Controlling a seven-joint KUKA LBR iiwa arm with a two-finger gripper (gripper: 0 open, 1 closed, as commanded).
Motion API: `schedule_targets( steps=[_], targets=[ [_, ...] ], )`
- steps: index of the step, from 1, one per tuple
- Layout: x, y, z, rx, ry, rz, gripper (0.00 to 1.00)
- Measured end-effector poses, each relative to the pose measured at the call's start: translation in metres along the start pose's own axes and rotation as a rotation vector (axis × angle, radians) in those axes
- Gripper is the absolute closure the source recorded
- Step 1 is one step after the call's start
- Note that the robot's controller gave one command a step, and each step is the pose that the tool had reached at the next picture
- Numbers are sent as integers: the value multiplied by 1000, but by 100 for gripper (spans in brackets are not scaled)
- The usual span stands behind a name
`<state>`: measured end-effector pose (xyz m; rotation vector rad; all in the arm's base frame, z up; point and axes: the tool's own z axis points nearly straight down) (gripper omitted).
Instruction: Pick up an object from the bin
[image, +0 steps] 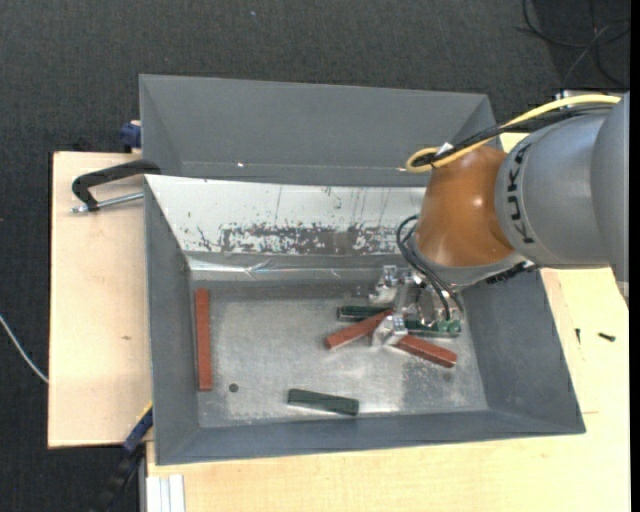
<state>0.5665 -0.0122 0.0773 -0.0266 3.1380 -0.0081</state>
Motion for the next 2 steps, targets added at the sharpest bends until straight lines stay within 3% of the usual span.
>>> schedule_targets(
  steps=[2],
  targets=[
    [2, 2, -12, -4, 3, 0, 100]
  ],
)
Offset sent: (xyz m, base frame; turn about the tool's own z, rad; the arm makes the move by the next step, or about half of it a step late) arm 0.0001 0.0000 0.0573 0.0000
